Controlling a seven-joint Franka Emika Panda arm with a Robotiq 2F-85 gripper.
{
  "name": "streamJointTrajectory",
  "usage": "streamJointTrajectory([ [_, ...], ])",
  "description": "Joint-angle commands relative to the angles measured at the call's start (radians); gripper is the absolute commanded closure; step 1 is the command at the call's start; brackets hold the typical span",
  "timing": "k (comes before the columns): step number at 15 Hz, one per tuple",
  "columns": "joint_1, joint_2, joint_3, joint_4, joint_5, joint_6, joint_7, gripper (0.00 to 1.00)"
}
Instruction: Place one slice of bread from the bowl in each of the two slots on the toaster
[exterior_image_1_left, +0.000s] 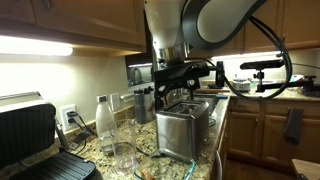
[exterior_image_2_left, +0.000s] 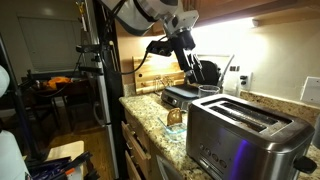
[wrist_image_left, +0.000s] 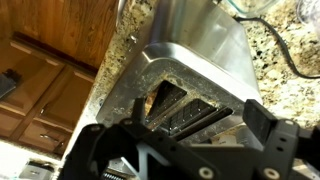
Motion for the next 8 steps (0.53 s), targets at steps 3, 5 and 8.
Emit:
streamJointTrajectory([
  [3, -0.006, -0.128, -0.003, -0.125, 0.089, 0.042, -0.201, 0.0],
  [5, -0.006, -0.144, 0.001, -0.134, 0.11, 0.04, -0.27, 0.0],
  [8, -0.003, -0.151, -0.001, -0.145, 0.16, 0.075, -0.389, 0.0],
])
